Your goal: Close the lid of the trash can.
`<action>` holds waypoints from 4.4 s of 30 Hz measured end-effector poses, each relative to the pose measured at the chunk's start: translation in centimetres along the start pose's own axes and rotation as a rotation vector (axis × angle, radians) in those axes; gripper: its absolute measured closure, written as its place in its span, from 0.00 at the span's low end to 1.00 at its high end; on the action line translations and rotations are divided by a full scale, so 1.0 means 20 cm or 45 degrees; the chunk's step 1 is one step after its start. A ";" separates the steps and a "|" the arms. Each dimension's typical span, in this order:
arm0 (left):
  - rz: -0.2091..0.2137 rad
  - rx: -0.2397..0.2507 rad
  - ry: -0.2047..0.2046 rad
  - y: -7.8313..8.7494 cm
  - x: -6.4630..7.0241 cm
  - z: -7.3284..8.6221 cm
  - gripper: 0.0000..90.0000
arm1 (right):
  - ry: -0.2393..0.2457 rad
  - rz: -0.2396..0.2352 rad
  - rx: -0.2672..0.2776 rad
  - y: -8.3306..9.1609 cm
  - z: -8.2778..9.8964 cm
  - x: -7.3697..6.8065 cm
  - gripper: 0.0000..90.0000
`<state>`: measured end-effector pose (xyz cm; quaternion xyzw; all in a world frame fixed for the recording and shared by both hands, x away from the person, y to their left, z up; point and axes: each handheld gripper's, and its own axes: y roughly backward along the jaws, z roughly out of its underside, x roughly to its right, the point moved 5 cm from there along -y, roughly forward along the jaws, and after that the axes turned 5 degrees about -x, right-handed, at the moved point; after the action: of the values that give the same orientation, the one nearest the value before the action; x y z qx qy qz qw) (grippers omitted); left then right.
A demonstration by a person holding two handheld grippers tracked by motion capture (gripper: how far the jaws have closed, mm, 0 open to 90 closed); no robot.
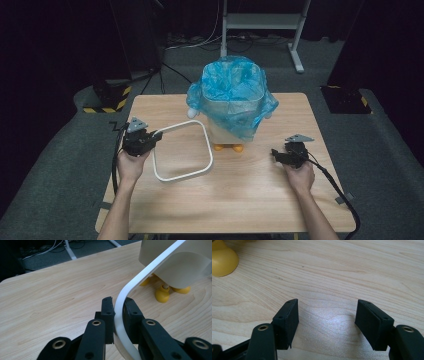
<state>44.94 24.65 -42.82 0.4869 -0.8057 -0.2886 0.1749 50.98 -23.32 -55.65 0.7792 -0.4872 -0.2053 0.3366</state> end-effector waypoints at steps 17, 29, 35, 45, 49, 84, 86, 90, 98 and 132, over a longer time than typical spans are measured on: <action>0.011 0.049 -0.023 0.13 0.00 -0.11 0.89 | 0.001 -0.001 -0.001 0.00 0.00 0.00 0.39; 0.020 0.116 0.012 0.21 -0.06 -0.19 0.89 | 0.001 -0.001 -0.001 0.00 0.00 0.00 0.39; 0.028 0.135 0.028 0.23 -0.09 -0.24 0.89 | 0.001 -0.001 -0.001 0.00 0.00 0.00 0.39; 0.017 0.155 0.019 0.27 -0.11 -0.30 0.89 | 0.001 -0.002 -0.001 0.00 0.00 0.00 0.39; 0.017 0.160 0.016 0.28 -0.11 -0.33 0.89 | 0.001 -0.002 -0.001 0.00 0.00 0.00 0.39; 0.024 0.207 -0.008 0.34 -0.12 -0.57 0.89 | 0.005 -0.003 -0.002 0.00 0.00 0.00 0.39; 0.028 0.212 -0.010 0.34 -0.12 -0.58 0.89 | 0.005 -0.003 -0.002 0.00 0.00 0.00 0.39; 0.041 0.217 -0.016 0.34 -0.11 -0.62 0.89 | 0.005 -0.003 -0.002 0.00 0.00 0.00 0.39; 0.058 0.204 -0.052 0.32 -0.07 -0.70 0.89 | 0.006 -0.003 -0.003 0.00 0.00 0.00 0.38; 0.183 0.153 -0.114 0.05 0.11 -1.06 0.89 | 0.017 -0.008 -0.002 0.00 0.00 0.00 0.38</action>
<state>55.06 16.77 -25.88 0.4240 -0.8614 -0.2480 0.1294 50.95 -23.24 -55.66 0.7818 -0.4826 -0.2015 0.3397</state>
